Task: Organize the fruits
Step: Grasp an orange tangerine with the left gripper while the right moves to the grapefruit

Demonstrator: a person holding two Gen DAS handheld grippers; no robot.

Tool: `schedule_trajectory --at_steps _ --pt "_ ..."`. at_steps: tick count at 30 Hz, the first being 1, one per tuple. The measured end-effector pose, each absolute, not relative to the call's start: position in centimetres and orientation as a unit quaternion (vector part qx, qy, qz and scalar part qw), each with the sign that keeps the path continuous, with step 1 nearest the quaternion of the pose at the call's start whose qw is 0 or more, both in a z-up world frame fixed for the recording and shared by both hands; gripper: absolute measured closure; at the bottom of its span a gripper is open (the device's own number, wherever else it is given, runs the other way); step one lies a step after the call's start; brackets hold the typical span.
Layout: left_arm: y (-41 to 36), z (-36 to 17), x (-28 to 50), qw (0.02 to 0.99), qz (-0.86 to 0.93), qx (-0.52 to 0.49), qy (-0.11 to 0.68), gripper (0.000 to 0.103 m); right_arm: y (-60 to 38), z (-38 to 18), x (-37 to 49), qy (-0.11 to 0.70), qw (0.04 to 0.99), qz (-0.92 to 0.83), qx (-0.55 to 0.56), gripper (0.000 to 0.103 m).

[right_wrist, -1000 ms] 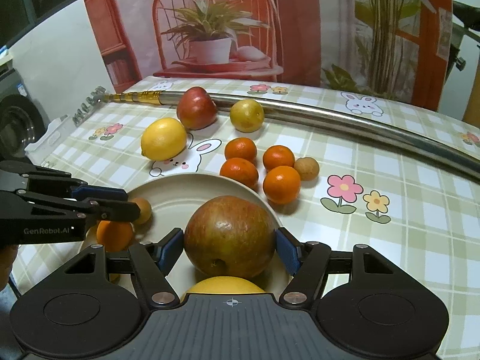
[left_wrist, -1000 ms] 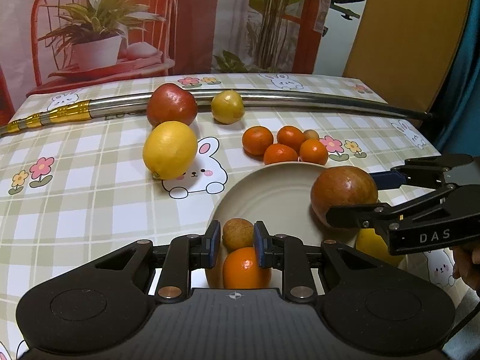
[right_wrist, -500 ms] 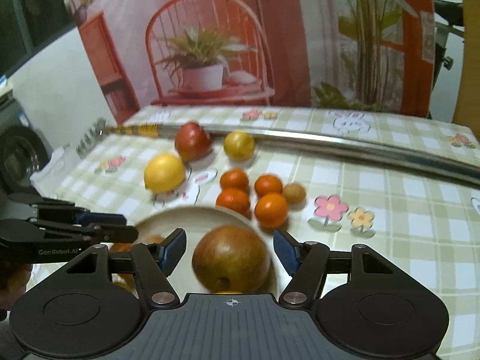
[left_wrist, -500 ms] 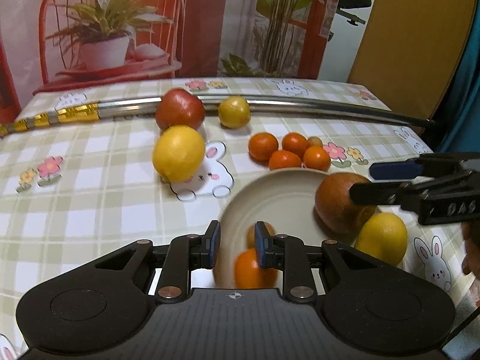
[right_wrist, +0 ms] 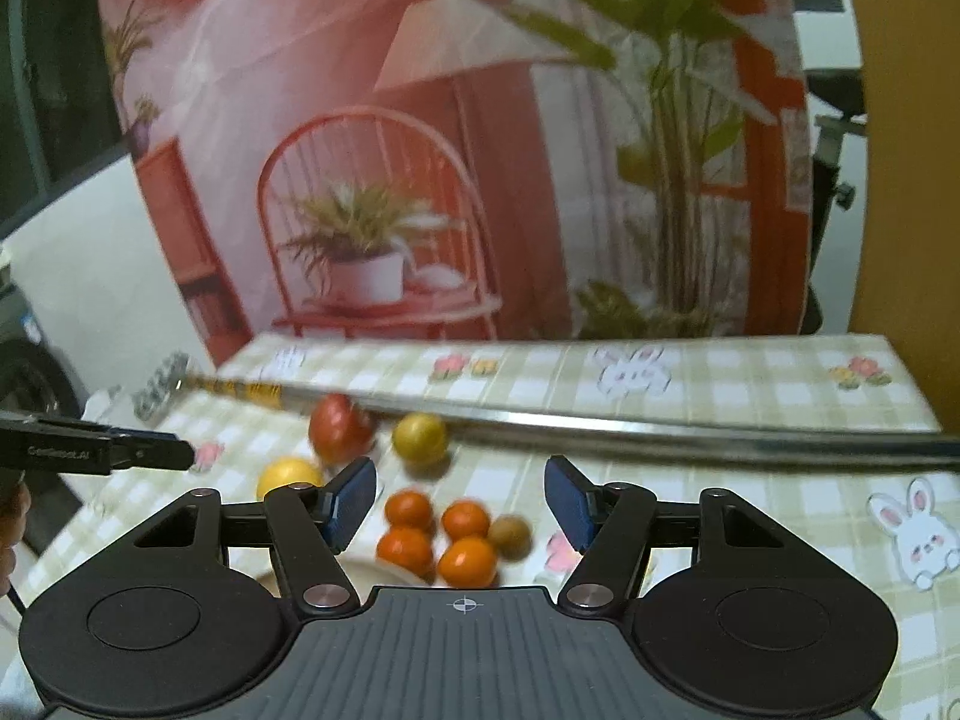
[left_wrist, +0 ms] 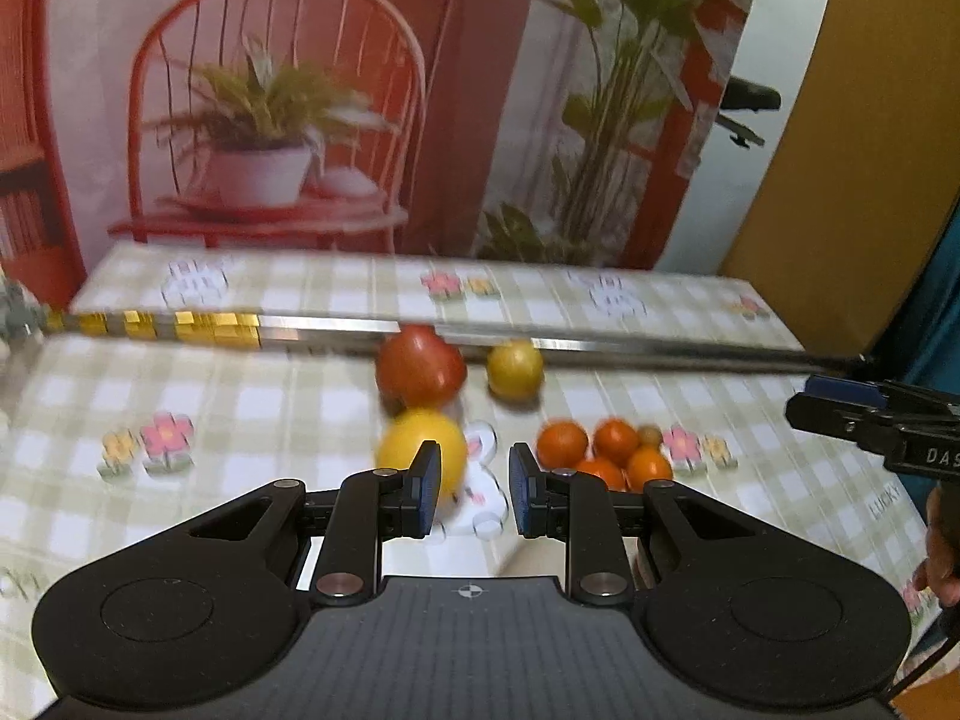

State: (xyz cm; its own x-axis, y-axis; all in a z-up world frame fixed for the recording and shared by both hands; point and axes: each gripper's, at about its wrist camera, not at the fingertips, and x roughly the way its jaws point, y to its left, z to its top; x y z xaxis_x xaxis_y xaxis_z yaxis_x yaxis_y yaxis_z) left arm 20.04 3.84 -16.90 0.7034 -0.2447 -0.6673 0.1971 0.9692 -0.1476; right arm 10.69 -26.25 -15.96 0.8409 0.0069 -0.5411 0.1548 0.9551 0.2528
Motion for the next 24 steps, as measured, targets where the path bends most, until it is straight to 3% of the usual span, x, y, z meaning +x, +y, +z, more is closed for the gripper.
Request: schedule_trajectory --at_steps 8,15,24 --pt "3.0 -15.7 22.0 0.924 -0.13 -0.039 0.356 0.077 -28.4 -15.9 11.0 0.262 0.952 -0.073 0.141 0.043" --pt "0.5 -19.3 26.2 0.884 -0.159 -0.068 0.434 0.077 -29.3 -17.6 10.7 0.271 0.946 -0.077 0.163 0.044" --pt "-1.3 -24.4 31.6 0.832 -0.143 -0.178 0.505 0.077 -30.0 -18.4 10.4 0.274 0.945 -0.087 0.157 0.045"
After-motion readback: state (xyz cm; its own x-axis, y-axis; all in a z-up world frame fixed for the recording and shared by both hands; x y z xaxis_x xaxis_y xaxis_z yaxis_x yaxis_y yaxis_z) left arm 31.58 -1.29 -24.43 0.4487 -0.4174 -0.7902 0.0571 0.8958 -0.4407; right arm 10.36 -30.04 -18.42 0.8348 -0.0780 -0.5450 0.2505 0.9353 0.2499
